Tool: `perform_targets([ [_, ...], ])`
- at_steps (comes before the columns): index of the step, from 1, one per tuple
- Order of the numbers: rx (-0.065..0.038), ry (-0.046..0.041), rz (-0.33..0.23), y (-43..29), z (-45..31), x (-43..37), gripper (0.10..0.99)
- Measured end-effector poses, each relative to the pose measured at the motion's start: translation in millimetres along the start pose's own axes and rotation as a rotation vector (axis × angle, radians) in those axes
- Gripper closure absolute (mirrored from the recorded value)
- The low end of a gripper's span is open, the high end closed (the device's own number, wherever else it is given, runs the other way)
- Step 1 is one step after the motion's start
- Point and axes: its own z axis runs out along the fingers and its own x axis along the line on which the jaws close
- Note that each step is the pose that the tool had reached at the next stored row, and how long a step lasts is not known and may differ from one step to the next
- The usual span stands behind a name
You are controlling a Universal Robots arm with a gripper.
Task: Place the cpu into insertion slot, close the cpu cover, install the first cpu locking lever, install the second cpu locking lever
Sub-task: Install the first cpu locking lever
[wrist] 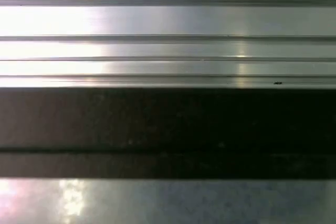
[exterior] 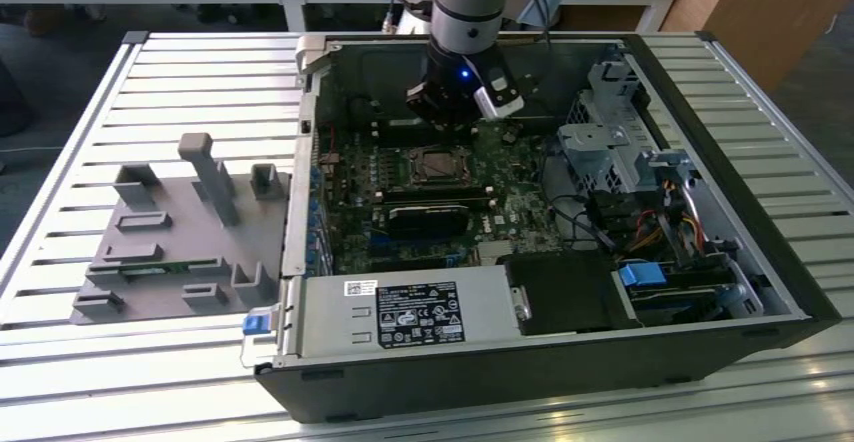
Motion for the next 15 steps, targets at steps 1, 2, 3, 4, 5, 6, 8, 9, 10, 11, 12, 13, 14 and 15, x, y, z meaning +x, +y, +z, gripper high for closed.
perform_targets([
  [1,0.0,0.0,0.0,-0.1,1.0,-0.2,0.98],
  [2,0.0,0.0001,0.0,0.0,1.5,-0.4,0.98],
  [3,0.001,0.0001,0.0,0.0,1.9,-0.5,0.98],
  [4,0.001,0.0001,0.0,0.0,2.2,-0.5,0.98],
  [5,0.001,0.0002,0.0,0.0,2.5,-0.5,0.98],
  [6,0.002,0.0003,0.0,0.0,2.6,-0.6,0.98],
  [8,0.005,0.0002,0.0,0.1,3.1,-0.6,0.98],
  [9,0.007,0.0001,0.0,0.1,3.4,-0.7,0.98],
  [10,0.01,0.0001,0.0,0.1,3.6,-0.6,0.98],
  [11,0.014,0.0001,0.0,0.1,3.9,-0.6,0.98],
  [12,0.018,0.0001,0.0,0.1,4.1,-0.6,0.98],
  [13,0.021,0.0,0.0,0.1,4.4,-0.6,0.98],
  [14,0.024,0.0,0.0,0.2,4.6,-0.6,0.98],
  [15,0.027,0.0,0.0,0.3,4.8,-0.6,0.98],
])
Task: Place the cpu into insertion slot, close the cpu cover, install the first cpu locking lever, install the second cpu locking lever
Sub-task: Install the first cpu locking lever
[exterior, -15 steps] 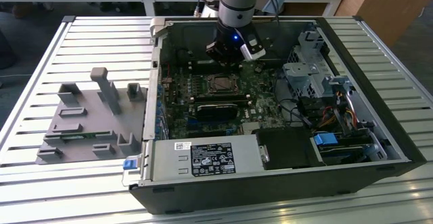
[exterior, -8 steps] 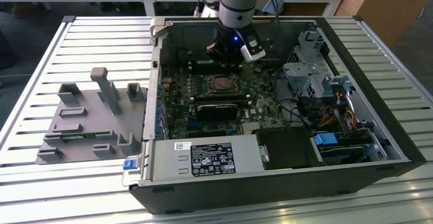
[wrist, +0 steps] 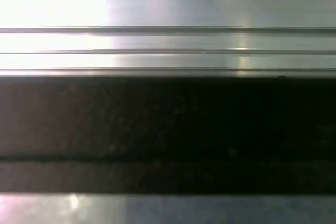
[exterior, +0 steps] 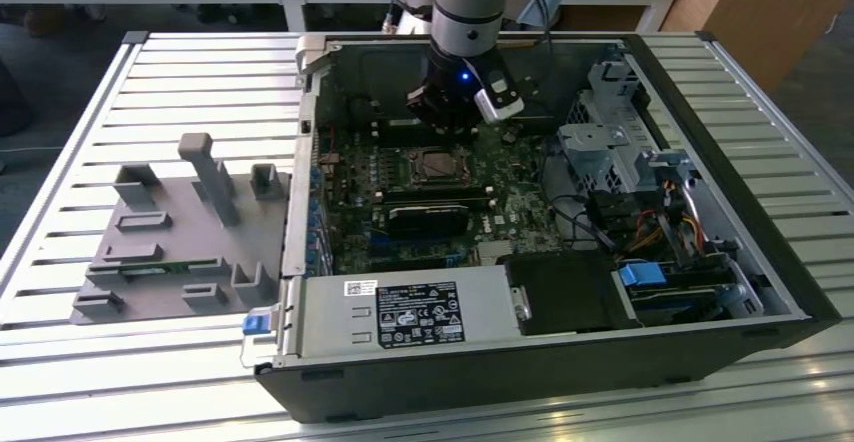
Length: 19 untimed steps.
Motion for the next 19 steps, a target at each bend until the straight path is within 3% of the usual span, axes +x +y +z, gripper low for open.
perform_targets([
  [4,0.007,-0.0006,0.0,0.7,1.1,-0.2,0.98],
  [16,0.007,-0.0004,0.0,1.0,-2.4,-0.1,0.98],
  [19,0.016,-0.0005,0.0,0.9,-1.9,0.0,0.98],
])
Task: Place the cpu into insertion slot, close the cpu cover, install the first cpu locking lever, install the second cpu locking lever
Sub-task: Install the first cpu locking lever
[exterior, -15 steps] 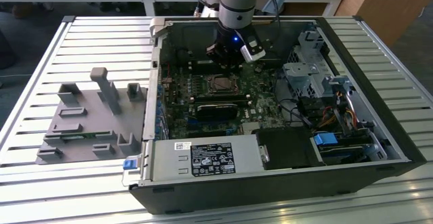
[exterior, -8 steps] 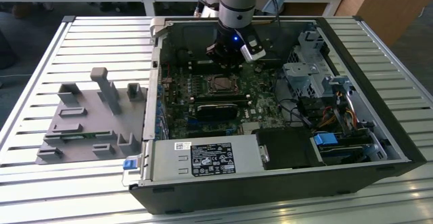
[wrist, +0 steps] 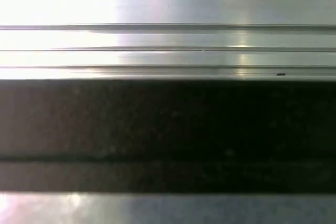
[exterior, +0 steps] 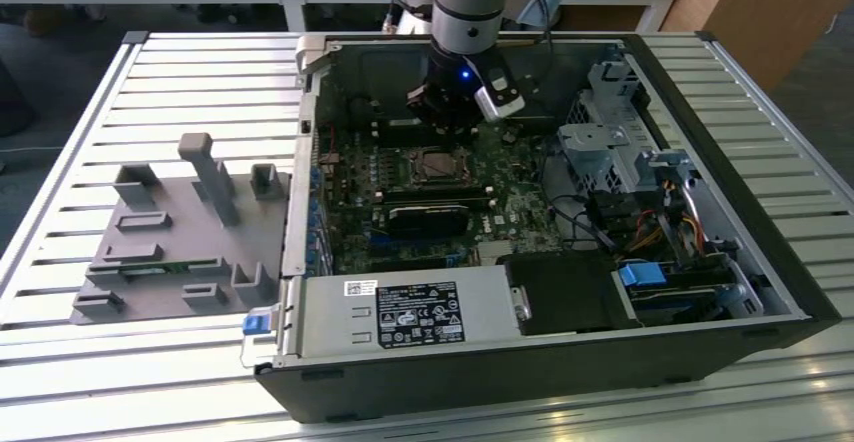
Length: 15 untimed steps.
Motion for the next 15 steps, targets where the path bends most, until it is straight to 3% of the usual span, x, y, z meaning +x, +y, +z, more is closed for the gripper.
perform_targets([
  [7,0.021,0.0,0.0,-0.2,3.8,-0.1,0.98],
  [15,0.021,-0.0001,0.0,0.8,6.1,-1.0,0.98],
])
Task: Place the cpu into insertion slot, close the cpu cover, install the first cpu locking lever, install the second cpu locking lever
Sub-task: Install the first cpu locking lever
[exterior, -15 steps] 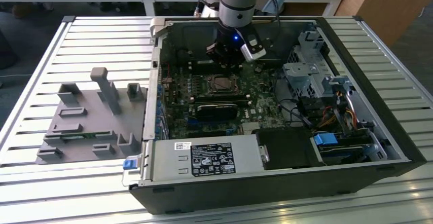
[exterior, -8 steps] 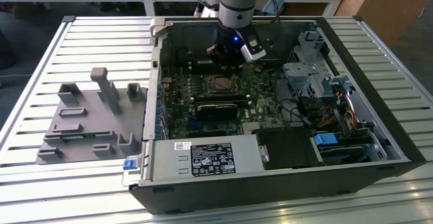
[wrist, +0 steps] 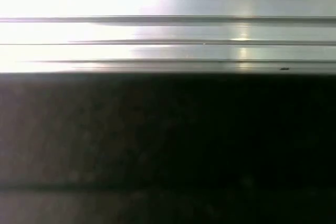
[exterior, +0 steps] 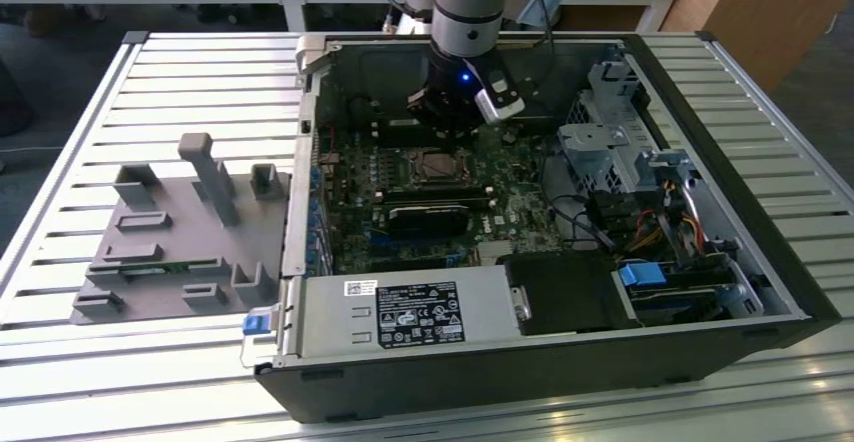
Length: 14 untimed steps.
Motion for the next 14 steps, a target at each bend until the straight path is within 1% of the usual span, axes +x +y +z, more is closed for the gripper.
perform_targets([
  [5,-0.002,-0.0012,0.0,0.7,-3.3,-0.1,0.98],
  [7,-0.001,-0.0002,0.0,0.6,-6.8,0.1,0.98],
  [11,-0.001,-0.0002,0.0,1.0,-14.9,0.1,0.98],
  [12,-0.001,-0.0002,0.0,1.0,-16.3,0.1,0.98],
  [14,-0.001,-0.0004,0.0,1.1,-16.6,0.1,0.98],
])
